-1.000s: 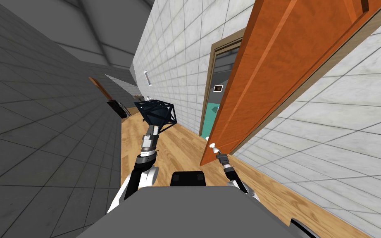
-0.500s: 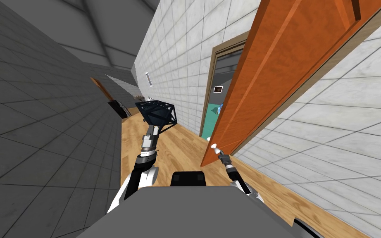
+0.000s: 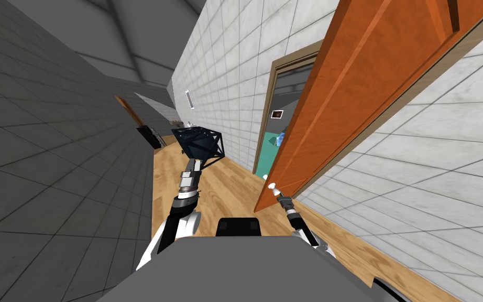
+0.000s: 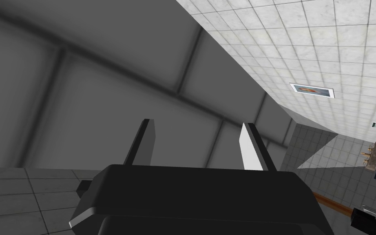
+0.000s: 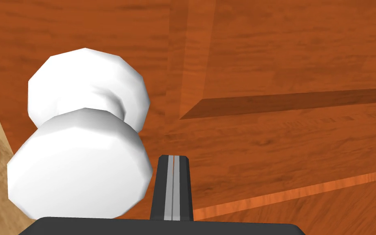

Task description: Pull the door open

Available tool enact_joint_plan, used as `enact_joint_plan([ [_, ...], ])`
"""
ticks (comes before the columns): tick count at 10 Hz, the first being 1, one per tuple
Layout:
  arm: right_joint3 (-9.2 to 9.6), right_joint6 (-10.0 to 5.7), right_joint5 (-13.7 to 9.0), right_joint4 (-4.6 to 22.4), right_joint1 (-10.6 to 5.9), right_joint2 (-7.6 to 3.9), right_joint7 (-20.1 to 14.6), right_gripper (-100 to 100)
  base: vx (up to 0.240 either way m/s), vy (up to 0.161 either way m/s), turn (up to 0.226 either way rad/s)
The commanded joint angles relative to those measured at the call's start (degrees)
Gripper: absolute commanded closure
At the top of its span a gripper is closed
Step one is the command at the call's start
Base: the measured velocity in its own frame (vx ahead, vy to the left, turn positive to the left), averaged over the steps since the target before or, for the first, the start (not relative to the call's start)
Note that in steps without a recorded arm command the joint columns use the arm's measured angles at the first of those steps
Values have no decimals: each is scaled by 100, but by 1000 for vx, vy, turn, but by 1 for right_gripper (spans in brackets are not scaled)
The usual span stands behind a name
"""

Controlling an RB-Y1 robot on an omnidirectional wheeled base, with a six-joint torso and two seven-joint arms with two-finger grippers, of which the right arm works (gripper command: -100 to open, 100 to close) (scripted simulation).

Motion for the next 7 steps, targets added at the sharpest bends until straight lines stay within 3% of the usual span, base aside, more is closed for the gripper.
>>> enact_joint_plan([
  [1,16,-36,13,-29,-7,17,0,100,0,0,0],
  [2,16,-36,13,-29,-7,17,0,100,0,0,0],
  [3,122,-173,82,8,20,-2,-54,-100,-119,-37,174],
  [7,327,-464,219,24,56,-6,-145,-100,-187,-102,114],
])
